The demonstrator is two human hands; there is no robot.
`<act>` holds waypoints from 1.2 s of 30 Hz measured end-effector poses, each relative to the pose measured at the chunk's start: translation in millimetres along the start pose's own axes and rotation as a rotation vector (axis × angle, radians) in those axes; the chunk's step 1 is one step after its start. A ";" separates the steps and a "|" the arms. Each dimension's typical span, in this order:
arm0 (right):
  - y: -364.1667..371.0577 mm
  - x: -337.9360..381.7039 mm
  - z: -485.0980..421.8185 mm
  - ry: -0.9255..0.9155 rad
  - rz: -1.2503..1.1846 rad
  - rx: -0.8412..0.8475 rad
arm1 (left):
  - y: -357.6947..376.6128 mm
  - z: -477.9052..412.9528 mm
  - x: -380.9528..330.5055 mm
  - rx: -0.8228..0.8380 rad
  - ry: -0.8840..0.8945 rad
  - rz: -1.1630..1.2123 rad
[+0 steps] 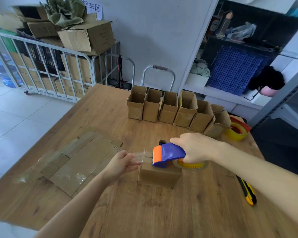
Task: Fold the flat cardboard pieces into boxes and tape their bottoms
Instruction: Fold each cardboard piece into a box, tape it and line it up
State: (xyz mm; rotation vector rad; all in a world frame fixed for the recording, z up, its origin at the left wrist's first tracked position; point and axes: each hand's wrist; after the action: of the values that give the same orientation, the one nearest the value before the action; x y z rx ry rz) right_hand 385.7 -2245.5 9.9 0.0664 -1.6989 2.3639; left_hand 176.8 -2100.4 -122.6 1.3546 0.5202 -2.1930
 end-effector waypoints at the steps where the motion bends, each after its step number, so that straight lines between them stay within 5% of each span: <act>1: 0.3 -0.2 -0.1 0.004 -0.002 -0.001 | 1.0 -0.4 1.1 -0.024 -0.003 -0.063; 7: 0.5 0.6 -0.9 0.010 -0.025 -0.011 | 25.2 -4.7 8.7 -0.104 -0.022 -0.540; 18: 4.0 0.0 -1.5 0.029 -0.052 -0.031 | 38.7 -3.2 10.8 -0.043 -0.345 -0.370; 22: 2.7 1.8 -1.0 0.031 -0.056 -0.027 | 47.0 4.6 5.8 -0.468 0.000 -0.444; 24: 3.2 1.4 -0.7 0.031 -0.056 -0.024 | 48.5 10.4 -4.3 -0.546 0.219 -0.453; 29: 2.2 1.5 -0.9 0.034 -0.050 -0.024 | 41.4 18.2 -6.3 -0.037 0.141 -0.589; 36: 2.6 2.8 1.2 0.041 -0.041 -0.032 | 34.7 22.9 -40.9 0.160 0.365 -0.992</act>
State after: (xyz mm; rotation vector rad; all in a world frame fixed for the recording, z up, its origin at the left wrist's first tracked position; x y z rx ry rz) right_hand 382.4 -2247.0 8.3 0.0470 -1.6992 2.2921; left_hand 196.8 -2132.0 -77.9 1.8520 1.4232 -2.7595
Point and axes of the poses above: each hand's wrist, its own z-axis away from the middle knuckle, its own y-axis out of the palm, x = y × z, and after that the axes turned 14 degrees about -z, right-handed
